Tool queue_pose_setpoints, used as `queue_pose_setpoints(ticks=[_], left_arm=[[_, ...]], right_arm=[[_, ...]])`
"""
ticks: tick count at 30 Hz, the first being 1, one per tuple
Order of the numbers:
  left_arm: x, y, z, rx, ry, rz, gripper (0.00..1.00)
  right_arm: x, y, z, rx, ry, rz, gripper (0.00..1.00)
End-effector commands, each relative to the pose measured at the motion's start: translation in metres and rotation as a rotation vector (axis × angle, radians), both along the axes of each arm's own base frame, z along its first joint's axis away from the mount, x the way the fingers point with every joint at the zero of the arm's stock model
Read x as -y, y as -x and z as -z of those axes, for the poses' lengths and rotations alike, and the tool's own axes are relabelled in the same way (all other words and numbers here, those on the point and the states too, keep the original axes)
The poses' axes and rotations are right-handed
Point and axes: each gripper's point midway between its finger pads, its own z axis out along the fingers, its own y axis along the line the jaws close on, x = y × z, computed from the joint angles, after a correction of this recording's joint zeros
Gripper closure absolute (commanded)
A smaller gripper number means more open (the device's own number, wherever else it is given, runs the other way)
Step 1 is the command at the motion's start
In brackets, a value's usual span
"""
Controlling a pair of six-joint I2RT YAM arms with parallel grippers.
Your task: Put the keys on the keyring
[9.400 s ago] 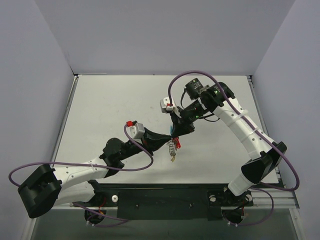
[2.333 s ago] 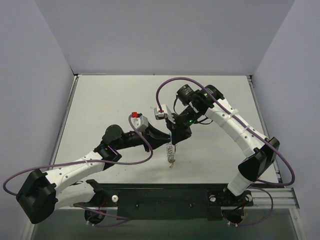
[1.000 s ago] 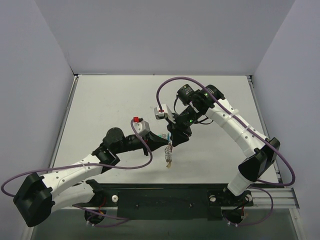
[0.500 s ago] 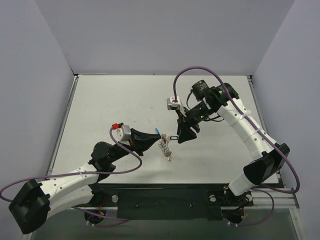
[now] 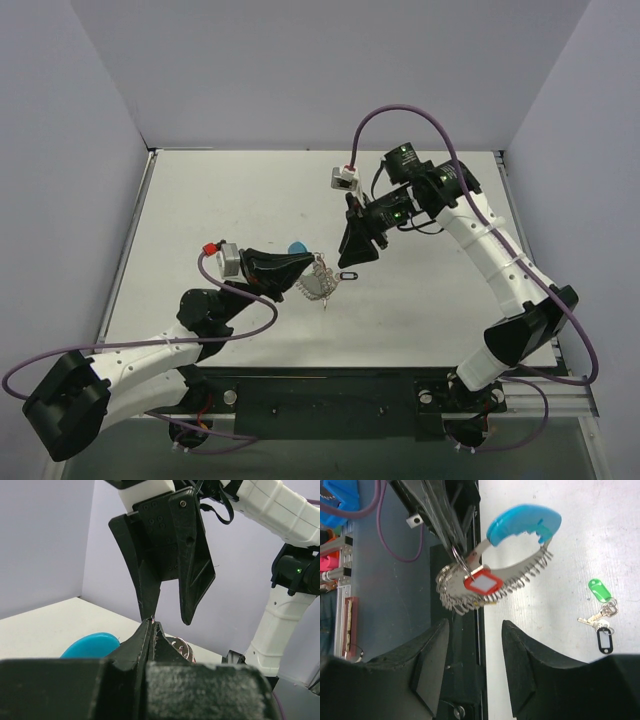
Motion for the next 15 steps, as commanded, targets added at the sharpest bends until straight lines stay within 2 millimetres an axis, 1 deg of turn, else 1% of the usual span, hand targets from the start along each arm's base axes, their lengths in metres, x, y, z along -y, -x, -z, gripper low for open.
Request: queue_pose_setpoints(ticks=[1,5,7,15], left_arm=[[-0.014,0.012,-0.046,0.088,0.160,0.022,1.00],[-0.014,0.016,-0.048,0.091,0.167,0.040,1.00],[-0.014,0.017,-0.048,0.090,0.165,0.044,1.00],[-0.012,0.017,-0.049,0.089,0.163,0.055,1.00]], right_arm=[[-0.023,-0.007,-0.015,0.008,-0.040,0.042,0.58],[-0.031,-0.013,-0.021,0.043,-0.054,0.039,0.58],[-0.033,-0.014,-0.020,0.039,-0.056,0.030,0.60],[-0.035,-0.007,-0.015,0.045,-0.063,-0.011,0.65]])
